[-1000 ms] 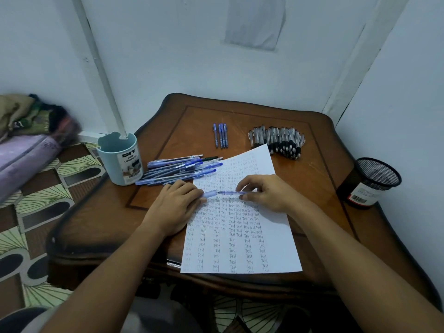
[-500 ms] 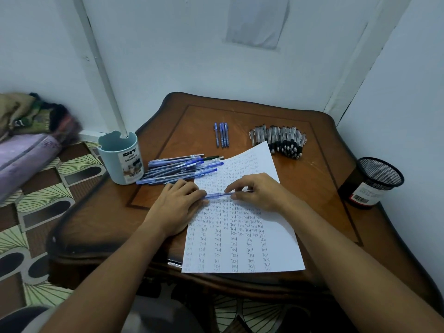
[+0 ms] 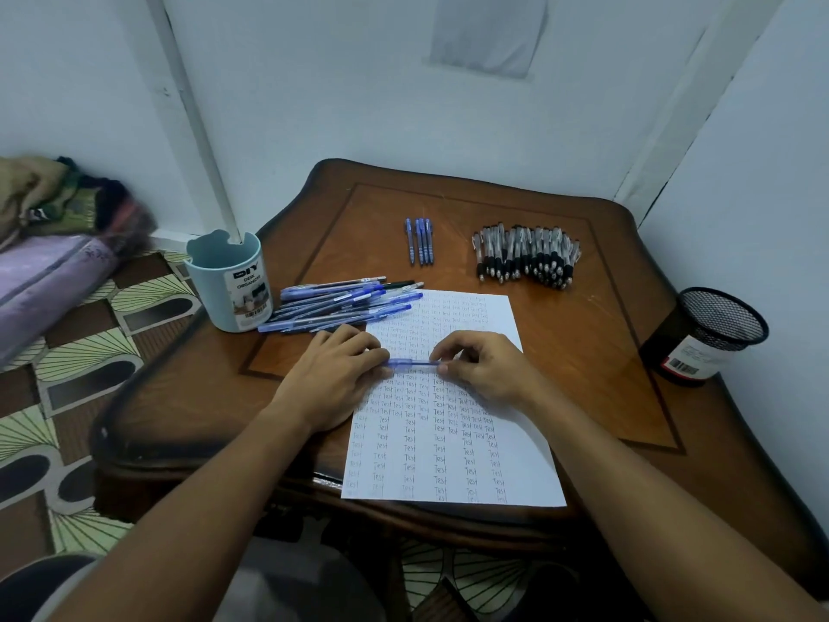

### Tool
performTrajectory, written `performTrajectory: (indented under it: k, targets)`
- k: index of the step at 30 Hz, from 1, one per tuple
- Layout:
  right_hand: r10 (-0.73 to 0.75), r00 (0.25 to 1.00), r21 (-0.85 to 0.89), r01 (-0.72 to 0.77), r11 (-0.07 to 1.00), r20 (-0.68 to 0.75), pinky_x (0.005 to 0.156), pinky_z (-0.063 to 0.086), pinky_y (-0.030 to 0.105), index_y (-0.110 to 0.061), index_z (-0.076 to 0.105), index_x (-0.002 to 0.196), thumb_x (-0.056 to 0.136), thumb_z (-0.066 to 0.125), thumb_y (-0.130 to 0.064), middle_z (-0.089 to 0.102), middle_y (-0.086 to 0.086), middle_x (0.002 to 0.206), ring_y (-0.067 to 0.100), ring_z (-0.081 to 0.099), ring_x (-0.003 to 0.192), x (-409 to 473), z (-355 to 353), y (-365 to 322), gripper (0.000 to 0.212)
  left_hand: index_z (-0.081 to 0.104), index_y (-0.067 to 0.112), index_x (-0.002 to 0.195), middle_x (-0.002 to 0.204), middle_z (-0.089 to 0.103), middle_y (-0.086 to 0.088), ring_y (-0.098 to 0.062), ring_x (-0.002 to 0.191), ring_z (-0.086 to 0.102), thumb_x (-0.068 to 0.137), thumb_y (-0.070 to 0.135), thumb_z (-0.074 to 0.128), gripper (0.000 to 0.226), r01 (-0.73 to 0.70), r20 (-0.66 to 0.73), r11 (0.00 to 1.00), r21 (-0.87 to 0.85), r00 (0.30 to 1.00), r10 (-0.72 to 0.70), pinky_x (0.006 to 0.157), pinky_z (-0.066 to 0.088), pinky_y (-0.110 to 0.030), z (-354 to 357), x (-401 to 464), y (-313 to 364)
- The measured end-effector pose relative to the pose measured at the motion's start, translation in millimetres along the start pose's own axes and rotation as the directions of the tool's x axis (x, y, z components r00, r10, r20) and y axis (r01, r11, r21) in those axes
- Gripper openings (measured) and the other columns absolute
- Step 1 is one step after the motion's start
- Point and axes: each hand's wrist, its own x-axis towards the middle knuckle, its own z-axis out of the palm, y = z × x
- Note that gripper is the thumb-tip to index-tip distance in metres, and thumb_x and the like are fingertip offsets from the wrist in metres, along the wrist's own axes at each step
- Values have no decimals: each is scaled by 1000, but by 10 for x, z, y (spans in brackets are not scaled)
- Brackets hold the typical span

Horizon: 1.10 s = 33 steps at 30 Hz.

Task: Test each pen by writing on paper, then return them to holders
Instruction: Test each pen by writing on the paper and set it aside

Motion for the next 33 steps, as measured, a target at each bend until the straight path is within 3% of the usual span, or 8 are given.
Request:
performTrajectory:
  k: [4, 9, 14, 17, 19, 21, 25, 33]
  targets:
    - [-4, 1000, -32, 4, 999, -14, 56, 43, 31, -27, 74, 87, 91, 71, -11, 65, -12, 79, 8, 52, 61, -15, 46, -35, 16, 72, 18, 103, 101, 66, 7, -16, 98, 51, 98, 42, 44, 37, -45, -24, 999, -5, 999, 45, 77, 26, -25, -3, -12, -17]
    - [-57, 998, -161, 54, 985, -14, 60, 43, 22, -32, 70, 86, 91, 72, -13, 65, -9, 87, 1, 52, 62, -11, 55, -79, 20, 73, 14, 101, 97, 66, 5, -17, 95, 52, 97, 39, 49, 35, -59, -60, 998, -28, 997, 58, 77, 33, -28, 21, -22, -25]
    - [-213, 942, -363, 109, 925, -260, 92, 39, 31, -31, 62, 112, 86, 76, -35, 53, -13, 112, 9, 47, 108, 88, 115, -49, 30, 73, 8, 103, 95, 66, 0, -22, 90, 56, 98, 34, 55, 32, -27, -122, 999, -47, 992, 21, 70, 49, -41, 32, -21, 10]
    - [21, 901, 37, -5, 999, -434, 86, 47, 26, -23, 45, 134, 84, 80, -32, 48, -4, 121, 11, 53, 104, 74, 224, -176, 61, 73, 6, 99, 92, 67, -3, -24, 86, 57, 100, 33, 53, 34, -7, -165, 1000, -30, 986, 2, 69, 50, -44, 22, -17, 11]
    - [225, 913, 446, -54, 894, -340, 77, 55, 31, -18, 40, 134, 87, 77, -21, 62, 5, 111, 14, 65, 83, 76, 312, -258, 61, 73, 6, 98, 92, 67, -4, -24, 85, 58, 100, 33, 52, 34, -6, -174, 1000, -23, 985, 2, 68, 50, -45, 15, -13, 7]
    - [307, 926, 652, -95, 752, -219, 71, 57, 31, -5, 47, 128, 91, 71, -11, 68, 13, 96, 16, 67, 71, 102, 357, -289, 44, 73, 7, 98, 92, 68, -4, -24, 85, 58, 100, 34, 52, 35, -13, -173, 1000, -18, 985, 10, 68, 50, -44, 16, -13, 10]
    - [283, 956, 684, -156, 713, -77, 59, 53, 27, -2, 66, 101, 97, 63, -9, 65, 12, 88, 17, 64, 69, 116, 387, -341, 8, 74, 9, 98, 92, 69, -2, -23, 85, 57, 100, 36, 53, 34, -14, -161, 1000, -5, 987, 13, 68, 49, -43, 26, -15, 9]
    - [305, 949, 648, -179, 740, -85, 62, 56, 38, -21, 43, 114, 107, 42, -35, 76, 15, 95, 30, 70, 69, 148, 238, -361, 16, 74, 21, 107, 104, 69, 6, -18, 98, 60, 98, 45, 45, 39, 158, -98, 987, 6, 983, -157, 75, 42, -35, 10, -33, 15]
